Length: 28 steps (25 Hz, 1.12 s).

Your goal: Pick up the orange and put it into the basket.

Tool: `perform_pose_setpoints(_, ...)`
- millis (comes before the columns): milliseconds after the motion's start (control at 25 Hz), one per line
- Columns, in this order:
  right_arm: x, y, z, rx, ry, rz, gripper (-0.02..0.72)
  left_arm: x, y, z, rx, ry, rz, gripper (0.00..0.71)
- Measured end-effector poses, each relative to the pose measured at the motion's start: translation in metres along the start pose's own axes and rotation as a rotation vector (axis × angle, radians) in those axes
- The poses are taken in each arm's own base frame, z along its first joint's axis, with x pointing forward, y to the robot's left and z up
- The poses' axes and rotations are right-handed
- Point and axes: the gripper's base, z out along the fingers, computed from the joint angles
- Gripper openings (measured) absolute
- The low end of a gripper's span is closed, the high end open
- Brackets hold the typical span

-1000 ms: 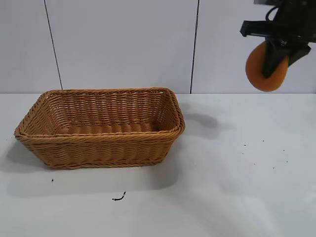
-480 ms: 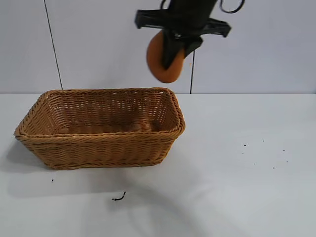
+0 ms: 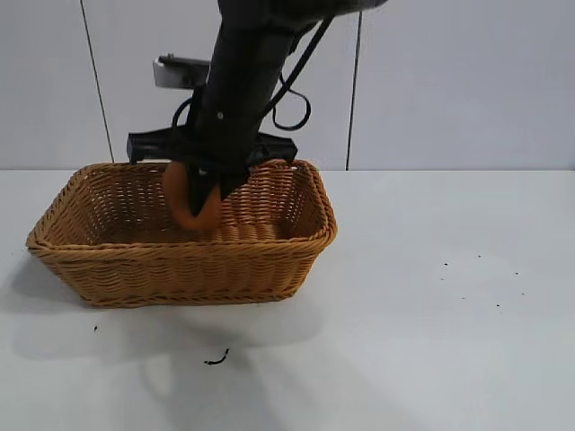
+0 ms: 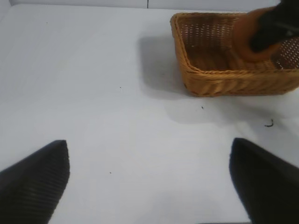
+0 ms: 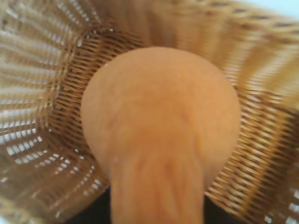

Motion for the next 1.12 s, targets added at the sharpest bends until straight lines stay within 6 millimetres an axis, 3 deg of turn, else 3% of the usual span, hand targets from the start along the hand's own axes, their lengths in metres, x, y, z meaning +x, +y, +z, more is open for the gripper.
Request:
perform_pose_setpoints(40,-0.001,0.001,-0.001,-0.001,-0.003,-0.001,0.536,0.0,0.0,0.0,0.0,0.0,0.0,0.666)
perform_pose_setpoints(120,-0.004,0.002,-0.009,-0.003,-0.002,-0.004,0.61,0.0,0.0,0.0,0.0,0.0,0.0,0.666)
perform_pose_setpoints(280,-0.015,0.001,-0.036,0.023,0.035,-0.023,0.643,0.0,0.0,0.0,0.0,0.0,0.0,0.666)
perform_pose_setpoints(440,-0.032,-0.023,-0.074,0.09,0.033,-0.005,0.643,0.0,0.0,0.0,0.0,0.0,0.0,0.666)
perform_pose_setpoints(560,-0.043,-0.061,-0.094,0.135,-0.017,0.071,0.64,0.0,0.0,0.0,0.0,0.0,0.0,0.666)
perform_pose_setpoints(680,-0.042,-0.111,-0.099,0.182,-0.013,0.164,0.639,0.0,0.0,0.0,0.0,0.0,0.0,0.666)
perform_pose_setpoints(960,-0.011,-0.23,-0.105,0.288,0.064,0.377,0.638,0.0,0.0,0.0,0.0,0.0,0.0,0.666)
perform_pose_setpoints(1120,0.008,-0.278,-0.114,0.325,0.082,0.472,0.638,0.0,0.0,0.0,0.0,0.0,0.0,0.666)
